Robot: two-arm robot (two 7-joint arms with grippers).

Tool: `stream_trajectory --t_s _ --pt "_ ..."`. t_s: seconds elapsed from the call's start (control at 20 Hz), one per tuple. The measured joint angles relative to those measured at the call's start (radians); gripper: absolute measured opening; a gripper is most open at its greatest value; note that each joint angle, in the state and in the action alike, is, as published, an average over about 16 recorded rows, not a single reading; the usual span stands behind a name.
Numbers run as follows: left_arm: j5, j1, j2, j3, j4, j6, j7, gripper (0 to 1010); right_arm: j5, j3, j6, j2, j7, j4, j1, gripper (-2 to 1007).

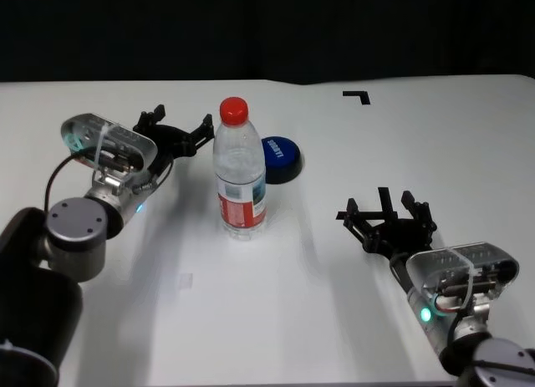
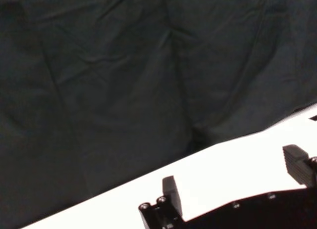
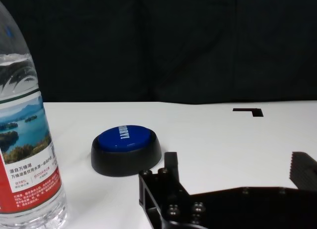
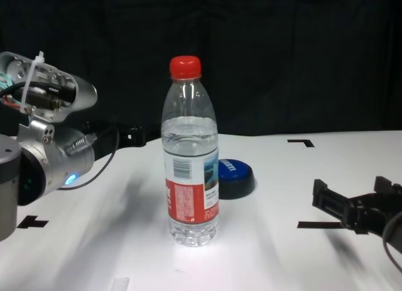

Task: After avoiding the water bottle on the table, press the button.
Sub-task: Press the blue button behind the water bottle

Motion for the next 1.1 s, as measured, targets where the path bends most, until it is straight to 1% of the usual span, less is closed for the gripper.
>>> stream_trajectory --t_s 0.75,1.1 --pt "-0.002 -0.056 -0.023 0.019 0.083 -0.030 -0.006 1003 0.000 0.000 0.000 0.000 0.000 0.000 0.000 1002" --pt "-0.002 -0.076 -0.033 0.027 0.115 -0.042 -0.007 1003 0.000 0.000 0.000 0.000 0.000 0.000 0.000 1003"
